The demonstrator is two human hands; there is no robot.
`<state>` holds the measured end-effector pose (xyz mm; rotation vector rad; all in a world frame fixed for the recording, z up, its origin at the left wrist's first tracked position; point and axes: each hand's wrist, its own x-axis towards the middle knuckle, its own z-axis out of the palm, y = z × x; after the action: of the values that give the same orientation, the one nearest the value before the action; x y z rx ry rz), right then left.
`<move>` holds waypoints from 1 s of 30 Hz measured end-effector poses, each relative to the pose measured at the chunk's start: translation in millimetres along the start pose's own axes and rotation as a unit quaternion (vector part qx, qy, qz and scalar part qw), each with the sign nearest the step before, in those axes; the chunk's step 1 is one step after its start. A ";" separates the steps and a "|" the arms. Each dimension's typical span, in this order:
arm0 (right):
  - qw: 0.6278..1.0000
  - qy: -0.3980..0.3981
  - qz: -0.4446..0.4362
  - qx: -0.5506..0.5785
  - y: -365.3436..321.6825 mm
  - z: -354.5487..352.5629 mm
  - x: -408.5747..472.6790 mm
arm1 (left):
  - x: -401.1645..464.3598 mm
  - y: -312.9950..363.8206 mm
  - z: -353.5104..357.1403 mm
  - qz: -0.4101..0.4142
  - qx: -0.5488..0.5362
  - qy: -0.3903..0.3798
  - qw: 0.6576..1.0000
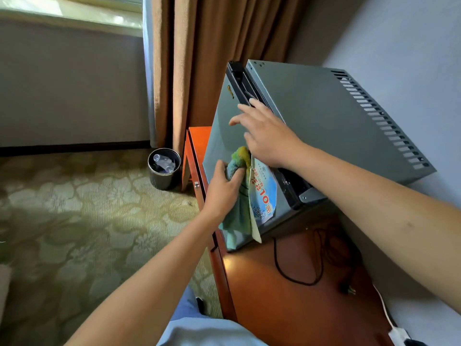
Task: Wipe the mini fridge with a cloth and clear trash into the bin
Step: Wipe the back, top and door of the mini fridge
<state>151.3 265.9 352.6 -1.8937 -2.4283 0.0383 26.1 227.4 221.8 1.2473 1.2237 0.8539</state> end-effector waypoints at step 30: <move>0.999 -0.013 0.006 -0.040 -6.7 -2.7 -5.5 | -21.1 -19.1 5.1 0.000 0.014 0.008 1.000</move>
<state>146.3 258.9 355.5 -1.9515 -2.4721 -0.0327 24.2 202.7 206.9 1.2644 1.2531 0.8511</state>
